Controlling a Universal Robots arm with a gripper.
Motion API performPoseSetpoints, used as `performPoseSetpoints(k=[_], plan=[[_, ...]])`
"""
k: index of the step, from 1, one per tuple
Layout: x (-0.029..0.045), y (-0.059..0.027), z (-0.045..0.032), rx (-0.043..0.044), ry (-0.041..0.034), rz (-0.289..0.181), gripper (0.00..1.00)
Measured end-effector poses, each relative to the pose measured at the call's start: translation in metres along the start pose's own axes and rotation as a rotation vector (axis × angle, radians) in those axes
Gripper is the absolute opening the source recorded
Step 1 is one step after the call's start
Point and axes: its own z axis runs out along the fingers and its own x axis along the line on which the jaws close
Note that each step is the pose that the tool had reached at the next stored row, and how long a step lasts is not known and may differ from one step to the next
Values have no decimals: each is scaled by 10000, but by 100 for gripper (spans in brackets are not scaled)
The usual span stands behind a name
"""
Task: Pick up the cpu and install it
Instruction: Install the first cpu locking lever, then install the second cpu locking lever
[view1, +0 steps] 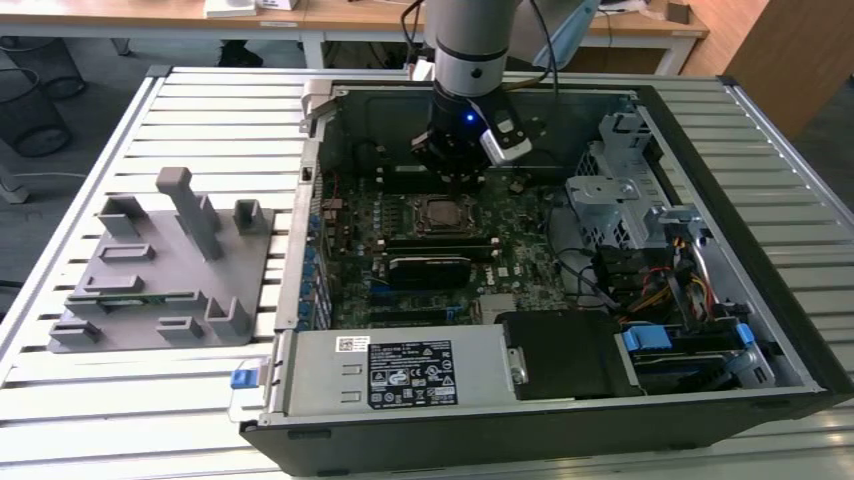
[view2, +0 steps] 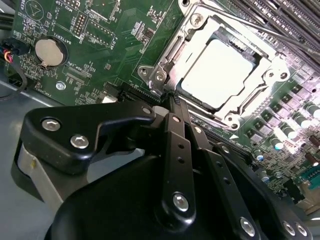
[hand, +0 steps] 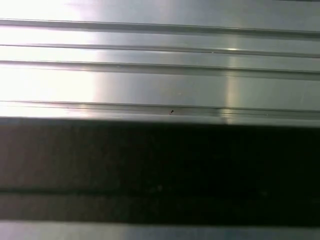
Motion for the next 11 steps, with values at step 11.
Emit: performPoseSetpoints(k=[11], plan=[[0, -35, -1, 0, 0, 0, 11]])
